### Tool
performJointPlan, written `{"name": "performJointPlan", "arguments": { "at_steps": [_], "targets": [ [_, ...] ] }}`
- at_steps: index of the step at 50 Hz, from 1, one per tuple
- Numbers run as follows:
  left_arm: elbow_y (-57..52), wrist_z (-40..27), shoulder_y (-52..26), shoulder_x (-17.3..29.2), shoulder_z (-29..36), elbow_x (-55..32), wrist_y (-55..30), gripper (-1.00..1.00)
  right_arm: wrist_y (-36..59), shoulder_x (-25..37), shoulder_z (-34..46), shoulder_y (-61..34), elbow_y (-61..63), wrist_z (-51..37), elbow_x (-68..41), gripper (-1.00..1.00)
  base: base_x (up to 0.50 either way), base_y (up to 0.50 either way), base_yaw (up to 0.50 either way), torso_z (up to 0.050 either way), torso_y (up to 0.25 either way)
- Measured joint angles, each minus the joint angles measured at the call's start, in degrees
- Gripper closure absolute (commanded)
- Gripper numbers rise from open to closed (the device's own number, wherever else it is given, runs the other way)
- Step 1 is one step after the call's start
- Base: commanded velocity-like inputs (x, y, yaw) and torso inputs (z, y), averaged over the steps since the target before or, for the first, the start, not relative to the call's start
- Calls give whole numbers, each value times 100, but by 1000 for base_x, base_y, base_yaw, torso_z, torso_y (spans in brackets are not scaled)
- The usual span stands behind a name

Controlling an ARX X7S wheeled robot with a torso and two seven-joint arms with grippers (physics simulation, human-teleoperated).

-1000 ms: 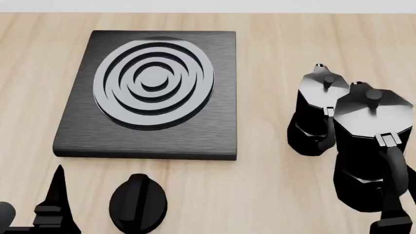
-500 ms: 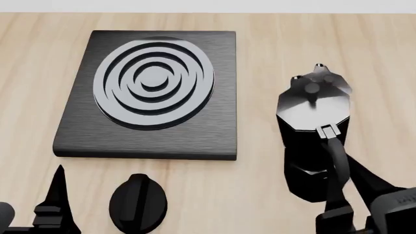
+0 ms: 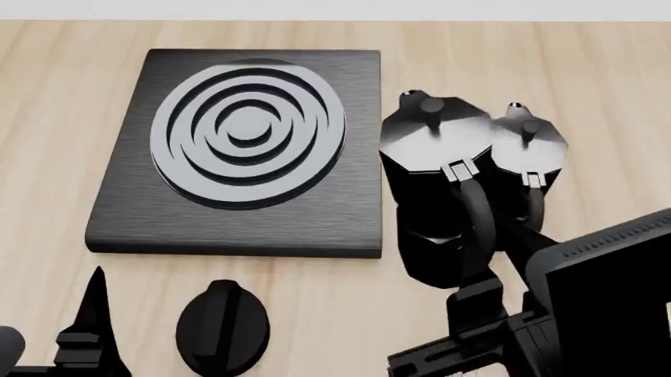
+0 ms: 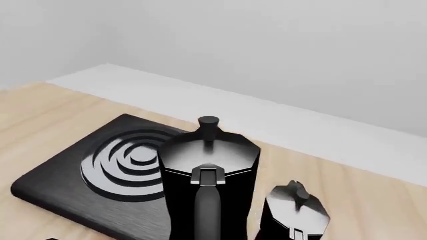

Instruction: Put the right moka pot on the stove.

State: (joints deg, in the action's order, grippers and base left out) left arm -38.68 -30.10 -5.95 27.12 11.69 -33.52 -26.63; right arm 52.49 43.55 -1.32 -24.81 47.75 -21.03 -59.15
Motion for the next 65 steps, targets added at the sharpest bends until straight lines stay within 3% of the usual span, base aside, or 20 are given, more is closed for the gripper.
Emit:
{"name": "performJointPlan", "arguments": {
  "at_steps": [22, 65],
  "targets": [
    [8, 2, 15, 14, 2, -29, 61, -100, -20, -518, 990, -1234, -851, 314, 489, 100, 0, 0, 0, 0, 1],
    [66, 33, 7, 40, 61, -46, 164, -100, -1572, -1846, 2454, -2415, -3652, 1487, 2228, 100, 0, 0, 0, 0, 1]
  ]
}}
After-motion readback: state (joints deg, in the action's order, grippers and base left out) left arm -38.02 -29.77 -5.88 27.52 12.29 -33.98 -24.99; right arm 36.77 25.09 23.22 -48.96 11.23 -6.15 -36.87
